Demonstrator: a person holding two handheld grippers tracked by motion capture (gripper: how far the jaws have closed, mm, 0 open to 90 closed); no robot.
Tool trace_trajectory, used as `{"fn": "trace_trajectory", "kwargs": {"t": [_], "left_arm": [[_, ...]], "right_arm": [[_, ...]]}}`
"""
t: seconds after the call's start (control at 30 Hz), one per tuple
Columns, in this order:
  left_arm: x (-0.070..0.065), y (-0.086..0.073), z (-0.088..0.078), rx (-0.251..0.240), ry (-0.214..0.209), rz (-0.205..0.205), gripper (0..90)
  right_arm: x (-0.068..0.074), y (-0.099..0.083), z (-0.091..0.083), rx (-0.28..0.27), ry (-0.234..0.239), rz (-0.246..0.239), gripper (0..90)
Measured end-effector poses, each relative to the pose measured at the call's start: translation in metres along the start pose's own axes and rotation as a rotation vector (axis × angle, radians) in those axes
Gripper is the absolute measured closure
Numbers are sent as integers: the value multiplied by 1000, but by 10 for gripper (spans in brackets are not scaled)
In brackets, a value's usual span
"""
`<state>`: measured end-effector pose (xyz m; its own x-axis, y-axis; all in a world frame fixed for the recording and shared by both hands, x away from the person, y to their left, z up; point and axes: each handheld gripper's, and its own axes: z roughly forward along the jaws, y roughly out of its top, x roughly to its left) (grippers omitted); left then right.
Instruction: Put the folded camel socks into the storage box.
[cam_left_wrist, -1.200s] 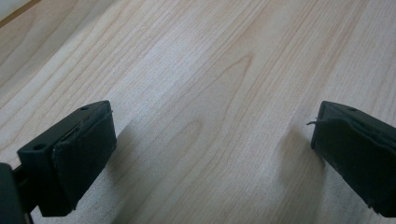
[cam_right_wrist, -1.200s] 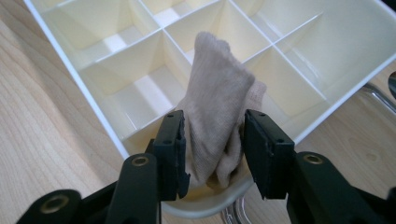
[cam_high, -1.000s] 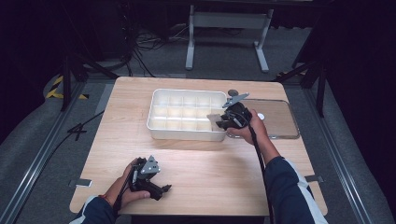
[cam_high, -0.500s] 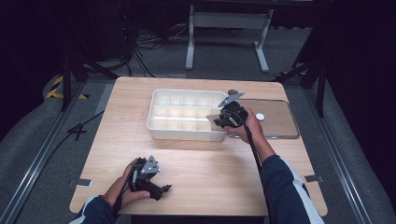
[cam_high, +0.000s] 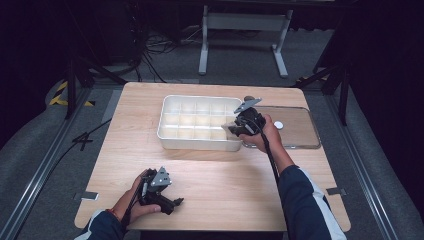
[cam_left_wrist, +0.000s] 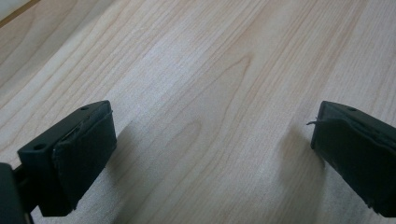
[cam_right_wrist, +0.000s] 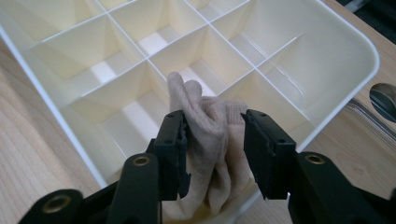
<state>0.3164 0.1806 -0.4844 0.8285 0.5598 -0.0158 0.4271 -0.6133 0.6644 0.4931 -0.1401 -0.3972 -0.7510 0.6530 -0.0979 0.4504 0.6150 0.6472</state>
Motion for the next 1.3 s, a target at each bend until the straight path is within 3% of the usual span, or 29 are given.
{"fn": "trace_trajectory", "kwargs": {"t": [0.07,0.17,0.4,0.57,0.67,0.97,1.3], "left_arm": [[0,0,0,0,0,-1,3],[0,0,0,0,0,0,3],[0,0,0,0,0,0,3],[0,0,0,2,-1,0,3],[0,0,0,-1,0,0,3],[0,0,0,1,0,0,3],[0,0,0,2,1,4,3]], "right_arm": [[-1,1,2,6,-15,5,561],[0,0,8,24,8,9,568],[2,1,9,54,62,-24,751],[0,0,10,67,71,-23,768],[-1,-2,12,107,76,-43,778],[-1,0,17,159,73,-57,782],[-2,7,30,280,92,-84,787]]}}
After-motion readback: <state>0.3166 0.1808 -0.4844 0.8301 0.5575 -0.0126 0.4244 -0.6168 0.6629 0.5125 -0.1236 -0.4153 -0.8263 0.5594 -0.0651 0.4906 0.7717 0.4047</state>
